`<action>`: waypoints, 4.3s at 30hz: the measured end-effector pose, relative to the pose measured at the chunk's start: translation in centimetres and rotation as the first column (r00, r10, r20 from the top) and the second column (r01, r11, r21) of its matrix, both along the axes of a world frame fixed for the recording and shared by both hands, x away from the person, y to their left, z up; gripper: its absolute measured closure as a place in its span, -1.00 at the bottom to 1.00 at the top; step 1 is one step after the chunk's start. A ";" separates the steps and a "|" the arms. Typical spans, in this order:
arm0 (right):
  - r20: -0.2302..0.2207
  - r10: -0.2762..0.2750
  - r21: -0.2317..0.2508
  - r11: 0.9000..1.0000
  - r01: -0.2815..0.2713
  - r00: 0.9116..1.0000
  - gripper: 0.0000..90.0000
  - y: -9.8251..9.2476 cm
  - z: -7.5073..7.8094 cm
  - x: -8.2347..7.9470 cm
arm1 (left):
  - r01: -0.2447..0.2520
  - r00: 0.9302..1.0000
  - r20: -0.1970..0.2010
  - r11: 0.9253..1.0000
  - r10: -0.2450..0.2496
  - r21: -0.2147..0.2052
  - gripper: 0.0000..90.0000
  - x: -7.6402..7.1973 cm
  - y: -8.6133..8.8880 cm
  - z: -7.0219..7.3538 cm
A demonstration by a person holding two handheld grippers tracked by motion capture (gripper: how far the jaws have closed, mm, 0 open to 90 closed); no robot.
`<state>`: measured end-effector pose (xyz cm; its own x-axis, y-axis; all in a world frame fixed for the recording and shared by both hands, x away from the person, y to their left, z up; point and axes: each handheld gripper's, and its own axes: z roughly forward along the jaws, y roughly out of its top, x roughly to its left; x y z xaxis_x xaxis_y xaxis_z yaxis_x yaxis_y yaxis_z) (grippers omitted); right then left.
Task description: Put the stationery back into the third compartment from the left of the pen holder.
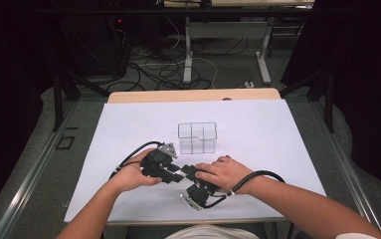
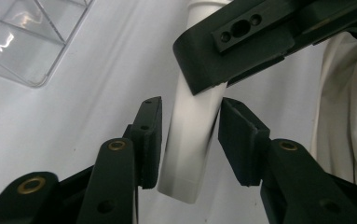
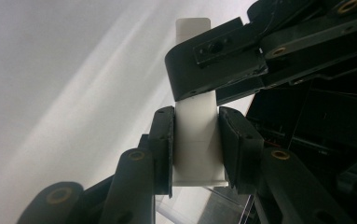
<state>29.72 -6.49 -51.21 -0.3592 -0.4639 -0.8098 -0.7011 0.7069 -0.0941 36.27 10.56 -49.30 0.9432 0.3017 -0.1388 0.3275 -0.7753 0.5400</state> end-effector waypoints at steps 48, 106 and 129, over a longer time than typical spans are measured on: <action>-0.166 -0.153 0.235 0.953 0.190 0.974 -0.07 -0.3 2.7 1.3 | -0.167 0.986 -0.009 0.979 0.167 -0.121 0.55 1.6 1.6 -0.2; -0.889 -0.202 0.415 0.028 0.910 0.411 -1.00 -15.8 1.6 6.3 | -0.426 0.790 0.091 0.650 0.606 -0.629 0.56 3.9 -5.9 2.4; -0.929 -0.147 0.351 -0.047 0.935 0.341 -1.00 -17.7 0.4 7.0 | -0.494 0.768 0.043 0.634 0.639 -0.595 0.56 5.4 -9.0 -0.2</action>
<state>36.70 -24.17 -50.83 -0.4796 0.8745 0.0727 0.4311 0.1626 0.8875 41.68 1.61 -49.45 0.6323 0.7330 -0.2508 0.4145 -0.0466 0.9088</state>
